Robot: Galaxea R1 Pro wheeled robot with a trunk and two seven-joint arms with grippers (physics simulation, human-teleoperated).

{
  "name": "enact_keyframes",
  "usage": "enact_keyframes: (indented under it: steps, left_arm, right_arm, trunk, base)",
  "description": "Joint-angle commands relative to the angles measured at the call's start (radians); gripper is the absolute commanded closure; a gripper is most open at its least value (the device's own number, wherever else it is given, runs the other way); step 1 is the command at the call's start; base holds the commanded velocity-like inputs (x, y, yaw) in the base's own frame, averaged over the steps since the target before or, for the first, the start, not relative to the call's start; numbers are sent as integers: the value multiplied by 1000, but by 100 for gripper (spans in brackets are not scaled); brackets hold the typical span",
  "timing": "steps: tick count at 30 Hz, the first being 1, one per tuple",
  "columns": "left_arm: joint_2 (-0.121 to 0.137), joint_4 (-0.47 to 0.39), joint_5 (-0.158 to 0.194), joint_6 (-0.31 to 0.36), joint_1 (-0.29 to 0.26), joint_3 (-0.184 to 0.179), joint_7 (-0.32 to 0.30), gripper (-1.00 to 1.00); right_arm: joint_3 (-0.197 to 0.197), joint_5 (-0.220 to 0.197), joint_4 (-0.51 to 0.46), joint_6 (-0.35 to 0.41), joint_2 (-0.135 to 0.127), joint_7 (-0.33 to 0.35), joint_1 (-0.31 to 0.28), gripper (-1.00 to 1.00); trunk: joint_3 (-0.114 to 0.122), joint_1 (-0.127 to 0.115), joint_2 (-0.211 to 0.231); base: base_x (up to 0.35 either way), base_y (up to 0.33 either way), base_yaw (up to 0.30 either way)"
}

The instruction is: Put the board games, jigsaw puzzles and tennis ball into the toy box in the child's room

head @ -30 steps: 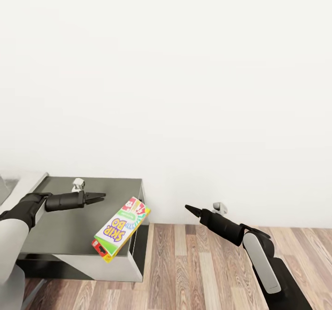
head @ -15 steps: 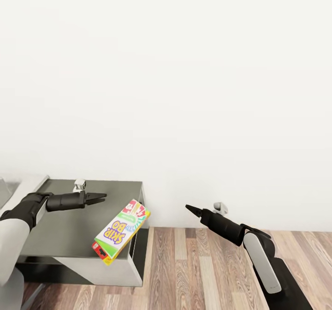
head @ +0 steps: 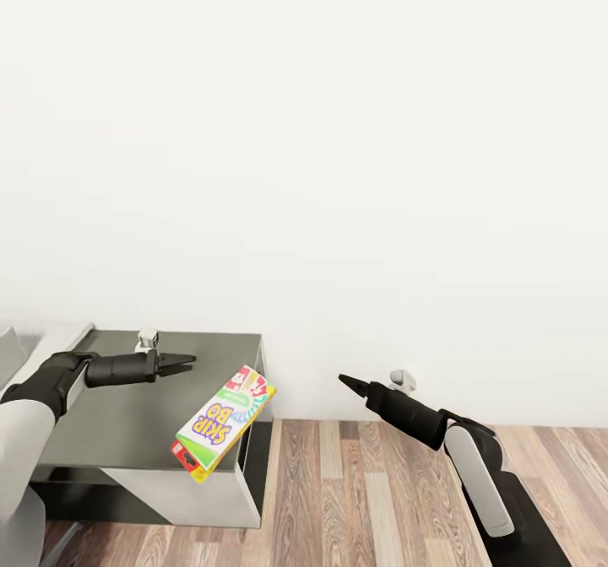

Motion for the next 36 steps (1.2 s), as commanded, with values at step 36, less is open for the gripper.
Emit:
enact_keyframes:
  steps: [36]
  left_arm:
    - [-149,-553,-104,326,145,-27,260,-100]
  right_arm:
    - [-2,3,-1,2,-4,2,-1,-100]
  trunk:
    - [57,1,-2]
  base:
    - [0,0,0]
